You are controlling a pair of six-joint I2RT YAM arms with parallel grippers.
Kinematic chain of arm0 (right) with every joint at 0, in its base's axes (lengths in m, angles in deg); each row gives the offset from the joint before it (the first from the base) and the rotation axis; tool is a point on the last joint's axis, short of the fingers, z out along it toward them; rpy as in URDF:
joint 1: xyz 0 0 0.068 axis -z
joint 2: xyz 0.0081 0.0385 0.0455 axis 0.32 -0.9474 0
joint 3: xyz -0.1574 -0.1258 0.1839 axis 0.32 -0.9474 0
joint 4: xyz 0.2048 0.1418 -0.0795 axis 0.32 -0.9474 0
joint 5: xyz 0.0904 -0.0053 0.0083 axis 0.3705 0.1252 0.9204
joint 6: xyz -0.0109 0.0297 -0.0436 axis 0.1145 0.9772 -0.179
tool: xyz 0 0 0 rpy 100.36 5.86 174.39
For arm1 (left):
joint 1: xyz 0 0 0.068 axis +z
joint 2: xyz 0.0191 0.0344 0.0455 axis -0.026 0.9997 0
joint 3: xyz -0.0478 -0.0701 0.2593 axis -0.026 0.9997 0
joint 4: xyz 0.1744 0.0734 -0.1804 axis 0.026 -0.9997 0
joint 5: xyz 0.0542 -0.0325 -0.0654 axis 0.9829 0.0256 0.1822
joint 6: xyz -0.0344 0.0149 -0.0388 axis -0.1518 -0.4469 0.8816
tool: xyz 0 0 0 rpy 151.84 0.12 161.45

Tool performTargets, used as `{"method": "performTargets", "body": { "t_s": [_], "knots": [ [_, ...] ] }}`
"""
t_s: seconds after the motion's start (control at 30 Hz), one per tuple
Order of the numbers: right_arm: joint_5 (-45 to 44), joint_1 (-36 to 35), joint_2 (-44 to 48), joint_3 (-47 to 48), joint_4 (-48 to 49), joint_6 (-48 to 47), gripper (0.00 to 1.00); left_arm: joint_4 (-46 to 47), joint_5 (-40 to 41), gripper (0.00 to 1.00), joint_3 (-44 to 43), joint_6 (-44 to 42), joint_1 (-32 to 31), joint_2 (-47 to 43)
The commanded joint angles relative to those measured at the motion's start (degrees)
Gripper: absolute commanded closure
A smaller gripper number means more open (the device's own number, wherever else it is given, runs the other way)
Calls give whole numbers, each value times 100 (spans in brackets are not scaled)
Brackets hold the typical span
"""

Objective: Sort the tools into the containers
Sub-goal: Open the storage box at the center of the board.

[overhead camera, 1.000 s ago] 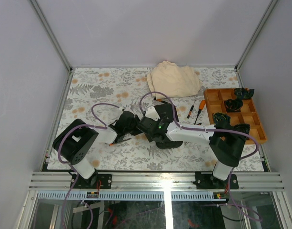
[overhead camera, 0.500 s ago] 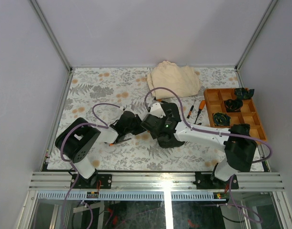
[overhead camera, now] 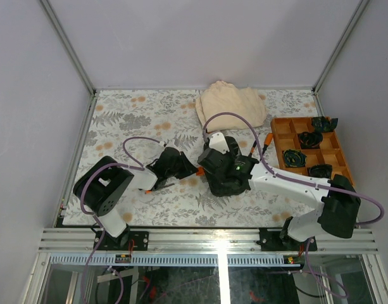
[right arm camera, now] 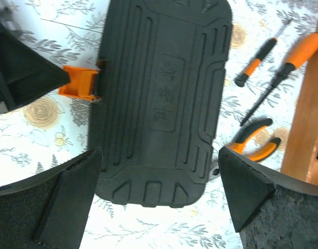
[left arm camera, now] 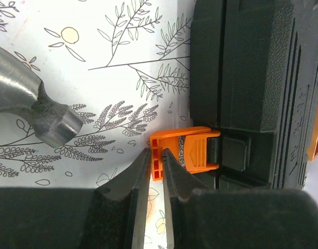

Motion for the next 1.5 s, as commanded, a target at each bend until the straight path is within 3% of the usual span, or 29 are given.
{"method": "performTargets", "body": {
  "t_s": [0.0, 0.3, 0.83, 1.47],
  "knots": [
    [421, 20, -164, -16, 633, -236, 1, -1353, 461, 87, 210, -330, -31, 361],
    [336, 3, -1437, 502, 470, -430, 1, -1365, 427, 87, 219, -355, -31, 297],
    [-505, -67, -1891, 440, 244, -280, 1, -1293, 389, 88, 315, -360, -32, 255],
    [-787, -59, -265, 34, -293, 53, 1, -1344, 523, 92, 465, -426, -33, 217]
  ]
}}
